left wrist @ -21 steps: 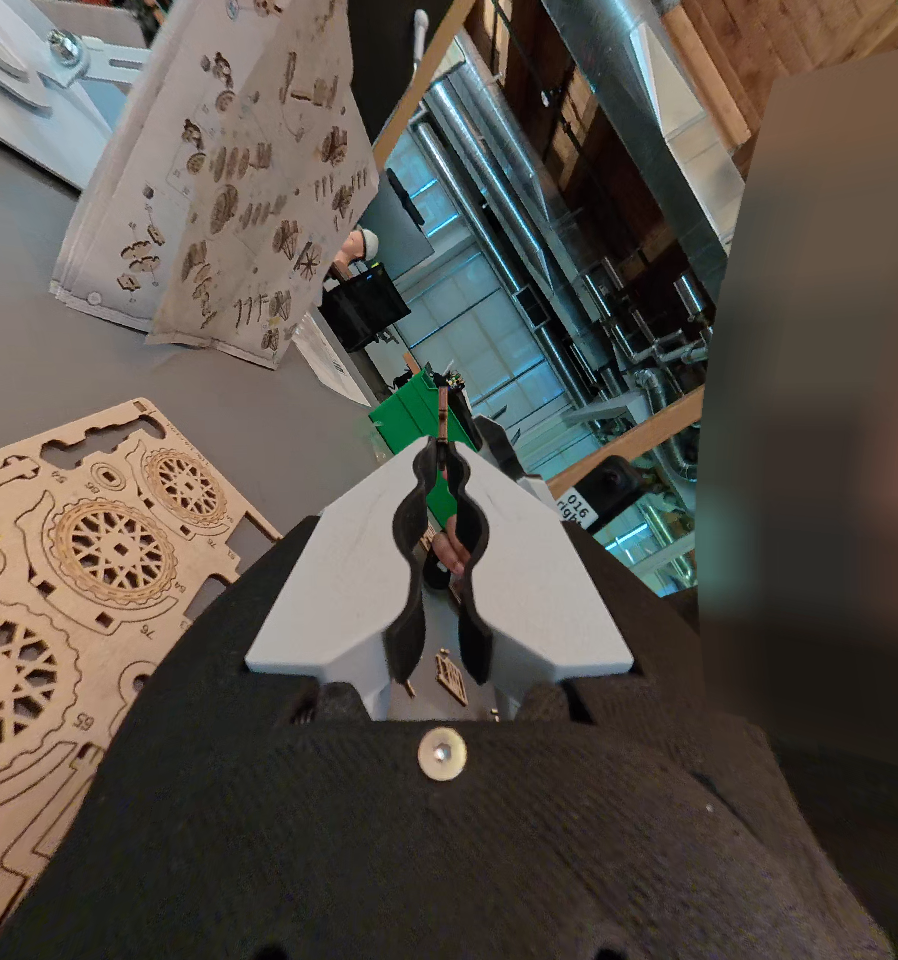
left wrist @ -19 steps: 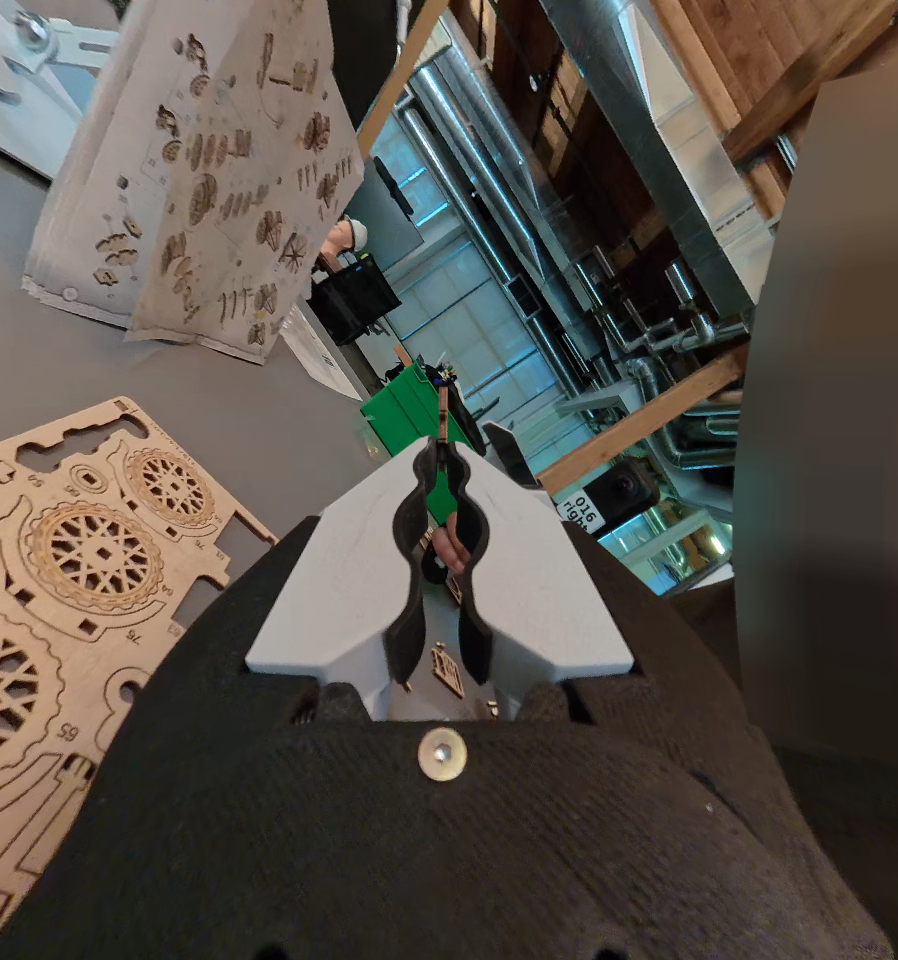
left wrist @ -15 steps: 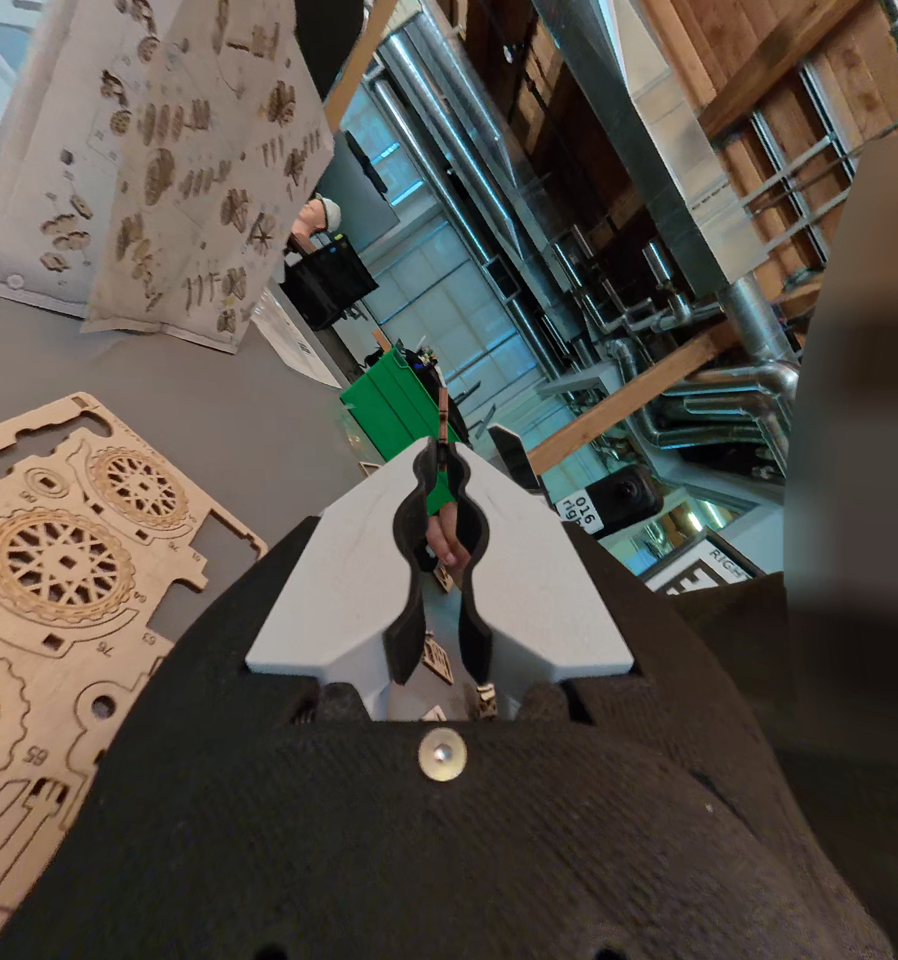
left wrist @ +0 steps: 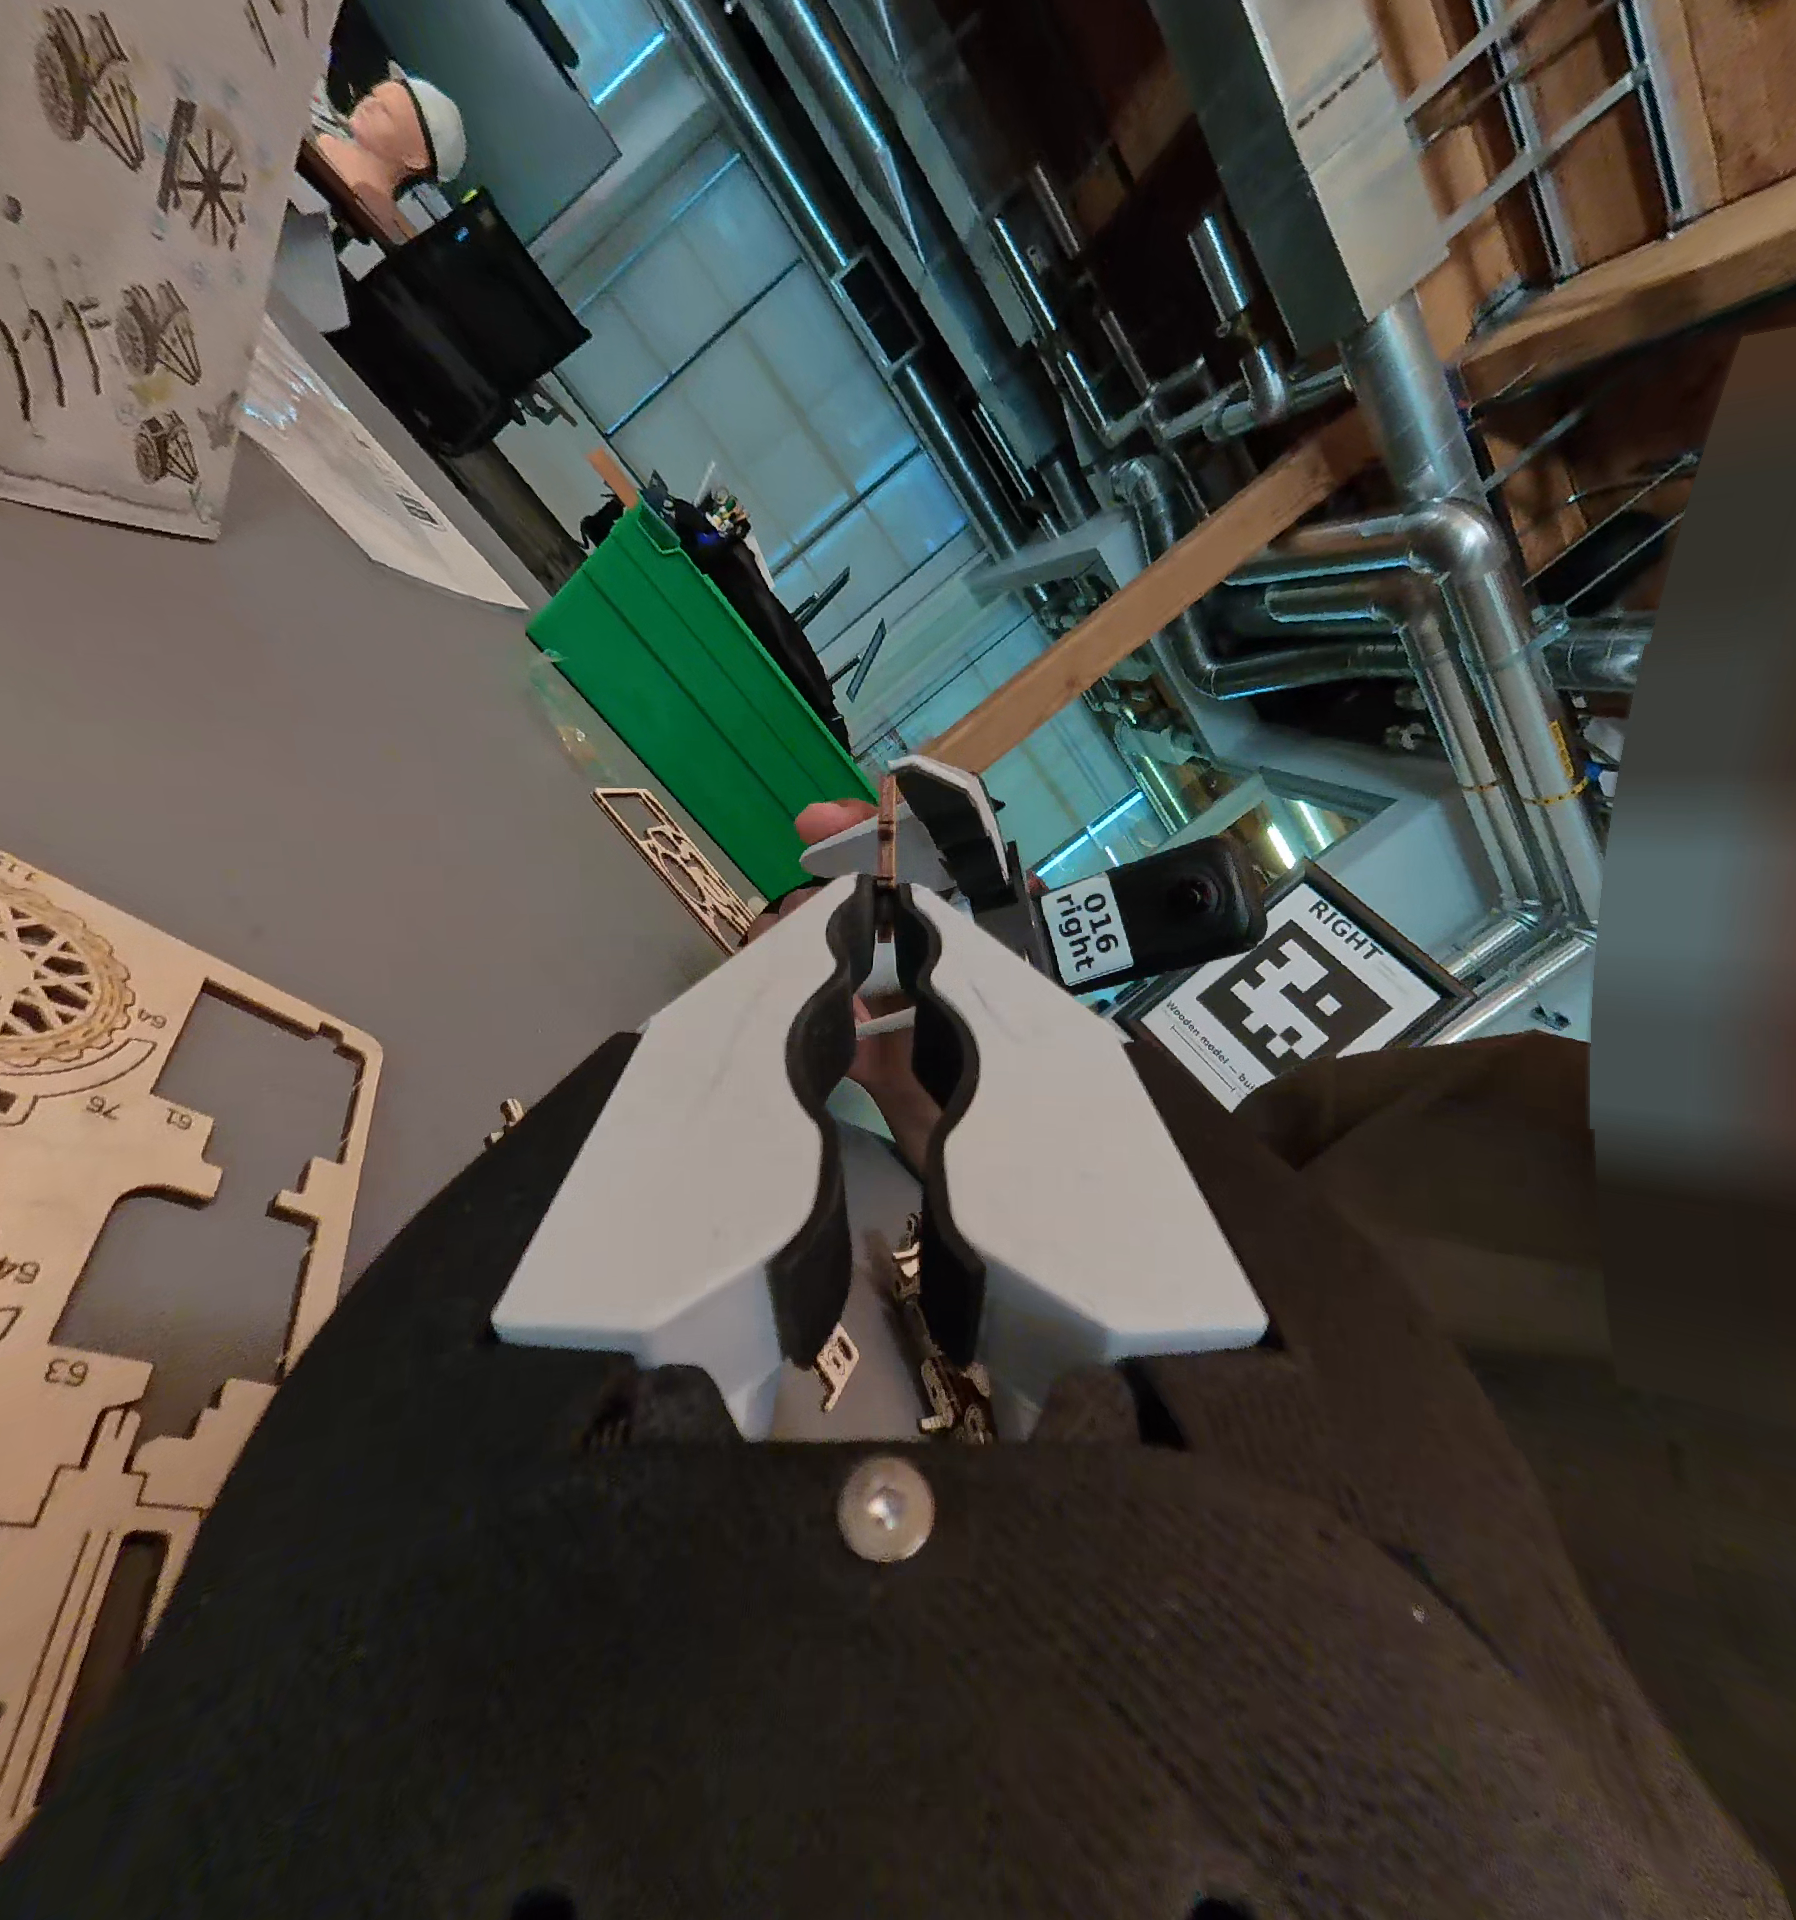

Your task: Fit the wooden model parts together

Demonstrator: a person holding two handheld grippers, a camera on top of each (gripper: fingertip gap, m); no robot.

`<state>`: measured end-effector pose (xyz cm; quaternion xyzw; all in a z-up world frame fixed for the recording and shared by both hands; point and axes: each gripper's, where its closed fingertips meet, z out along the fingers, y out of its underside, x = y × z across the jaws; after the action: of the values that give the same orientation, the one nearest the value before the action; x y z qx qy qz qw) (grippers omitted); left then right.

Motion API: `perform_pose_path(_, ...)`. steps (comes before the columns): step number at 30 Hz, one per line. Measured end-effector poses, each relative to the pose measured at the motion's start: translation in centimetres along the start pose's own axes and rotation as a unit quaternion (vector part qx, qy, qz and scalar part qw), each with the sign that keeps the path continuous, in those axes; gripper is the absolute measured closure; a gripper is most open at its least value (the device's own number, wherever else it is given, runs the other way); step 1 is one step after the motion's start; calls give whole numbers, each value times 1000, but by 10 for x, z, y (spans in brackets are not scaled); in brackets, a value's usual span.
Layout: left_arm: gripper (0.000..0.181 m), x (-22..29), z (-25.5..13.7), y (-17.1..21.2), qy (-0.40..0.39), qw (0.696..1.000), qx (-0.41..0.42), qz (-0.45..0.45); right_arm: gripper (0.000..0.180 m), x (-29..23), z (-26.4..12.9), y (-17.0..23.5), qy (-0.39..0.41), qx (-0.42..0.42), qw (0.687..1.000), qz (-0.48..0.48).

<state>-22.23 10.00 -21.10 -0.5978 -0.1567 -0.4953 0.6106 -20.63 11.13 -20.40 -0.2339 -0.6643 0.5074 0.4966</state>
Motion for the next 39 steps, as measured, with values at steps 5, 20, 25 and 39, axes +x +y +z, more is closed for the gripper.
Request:
perform_pose_path(5,180,-1,1,2,-2,1000,-6,0,135,-2,2,2,1,-8,1000,-12)
perform_pose_path(20,180,-1,2,3,1,1000,-14,-7,138,0,1,3,3,-13,1000,-20)
perform_pose_path(25,180,-1,3,5,0,1000,-20,-12,138,-1,1,4,1,-16,1000,-25)
perform_pose_path(39,180,5,6,15,35,996,-58,-51,145,-9,3,4,-14,-20,999,-43)
